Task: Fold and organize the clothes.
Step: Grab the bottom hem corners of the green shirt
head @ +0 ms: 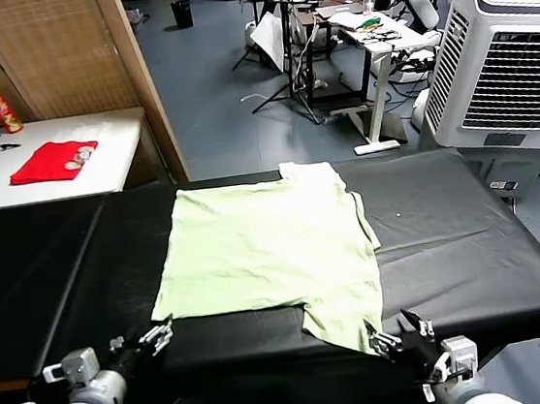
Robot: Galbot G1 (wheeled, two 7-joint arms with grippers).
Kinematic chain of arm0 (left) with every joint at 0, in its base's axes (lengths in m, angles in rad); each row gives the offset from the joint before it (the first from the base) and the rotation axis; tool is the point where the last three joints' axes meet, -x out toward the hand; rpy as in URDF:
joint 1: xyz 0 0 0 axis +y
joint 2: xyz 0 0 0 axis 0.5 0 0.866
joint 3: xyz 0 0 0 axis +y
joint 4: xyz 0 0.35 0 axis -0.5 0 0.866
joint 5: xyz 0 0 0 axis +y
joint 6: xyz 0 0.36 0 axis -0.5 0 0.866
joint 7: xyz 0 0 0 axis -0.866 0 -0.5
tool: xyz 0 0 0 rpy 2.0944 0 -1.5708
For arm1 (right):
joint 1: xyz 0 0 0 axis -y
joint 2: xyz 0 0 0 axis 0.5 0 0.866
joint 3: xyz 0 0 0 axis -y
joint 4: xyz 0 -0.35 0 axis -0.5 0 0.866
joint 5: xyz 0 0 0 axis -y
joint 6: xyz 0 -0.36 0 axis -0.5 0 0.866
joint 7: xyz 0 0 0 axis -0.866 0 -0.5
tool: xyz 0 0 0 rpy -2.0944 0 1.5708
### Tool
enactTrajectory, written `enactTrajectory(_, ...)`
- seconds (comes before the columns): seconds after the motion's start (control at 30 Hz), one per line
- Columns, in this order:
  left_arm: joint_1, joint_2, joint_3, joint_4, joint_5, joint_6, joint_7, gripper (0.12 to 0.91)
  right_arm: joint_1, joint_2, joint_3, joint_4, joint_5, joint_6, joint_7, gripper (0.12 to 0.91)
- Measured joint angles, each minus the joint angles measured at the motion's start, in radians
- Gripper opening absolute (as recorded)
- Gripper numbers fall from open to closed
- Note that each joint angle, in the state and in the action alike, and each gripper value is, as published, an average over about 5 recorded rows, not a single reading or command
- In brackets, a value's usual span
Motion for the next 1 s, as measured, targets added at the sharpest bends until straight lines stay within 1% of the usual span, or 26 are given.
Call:
enactTrajectory(0.07, -0.002, -0.001, 0.0, 0.004, 0.001, 0.001, 0.001, 0.798, -0.001, 0.002, -0.002, -0.001, -0.003, 0.0, 0.0, 0.677)
enactTrajectory(0.1, -0.003, -0.003, 0.0, 0.008, 0.003, 0.003, 0.002, 0.798, -0.001, 0.004, -0.003, -0.003, -0.006, -0.001, 0.0, 0.616)
enactTrajectory(0.2, -0.005, -0.006, 0.004, 0.016, 0.007, -0.002, 0.0, 0.797, -0.004, 0.009, -0.007, -0.006, -0.014, -0.002, 0.002, 0.467)
enactTrajectory(0.27, -0.009, -0.008, 0.008, 0.023, 0.01, -0.007, 0.001, 0.788, -0.005, 0.013, -0.007, -0.008, -0.016, -0.002, 0.004, 0.366)
enactTrajectory(0.3, -0.011, -0.009, 0.01, 0.028, 0.012, -0.011, 0.003, 0.77, -0.006, 0.014, -0.007, -0.009, -0.017, -0.002, 0.006, 0.316)
enactTrajectory(0.37, -0.014, -0.011, 0.011, 0.04, 0.015, -0.02, 0.011, 0.701, -0.009, 0.017, -0.007, -0.008, -0.017, -0.002, 0.008, 0.212)
enactTrajectory(0.4, -0.015, -0.011, 0.011, 0.045, 0.016, -0.024, 0.015, 0.654, -0.011, 0.019, -0.007, -0.007, -0.017, -0.002, 0.009, 0.173)
enactTrajectory(0.47, -0.013, -0.012, 0.011, 0.053, 0.021, -0.032, 0.026, 0.541, -0.016, 0.022, -0.005, -0.002, -0.017, -0.001, 0.011, 0.129)
enactTrajectory(0.67, 0.003, -0.018, 0.015, 0.045, 0.026, -0.043, 0.061, 0.208, -0.038, 0.022, 0.003, 0.031, -0.031, -0.001, 0.029, 0.12)
enactTrajectory(0.73, 0.01, -0.022, 0.019, 0.033, 0.029, -0.042, 0.064, 0.143, -0.051, 0.019, 0.01, 0.052, -0.039, -0.003, 0.036, 0.12)
enactTrajectory(0.77, 0.013, -0.025, 0.019, 0.027, 0.033, -0.04, 0.062, 0.127, -0.059, 0.017, 0.015, 0.064, -0.044, -0.005, 0.039, 0.12)
enactTrajectory(0.87, 0.025, -0.028, 0.016, 0.002, 0.044, -0.038, 0.046, 0.126, -0.087, 0.011, 0.029, 0.1, -0.059, -0.002, 0.042, 0.12)
enactTrajectory(1.0, 0.06, -0.029, -0.005, -0.044, 0.046, -0.038, 0.015, 0.127, -0.11, 0.006, 0.049, 0.127, -0.075, 0.039, 0.027, 0.12)
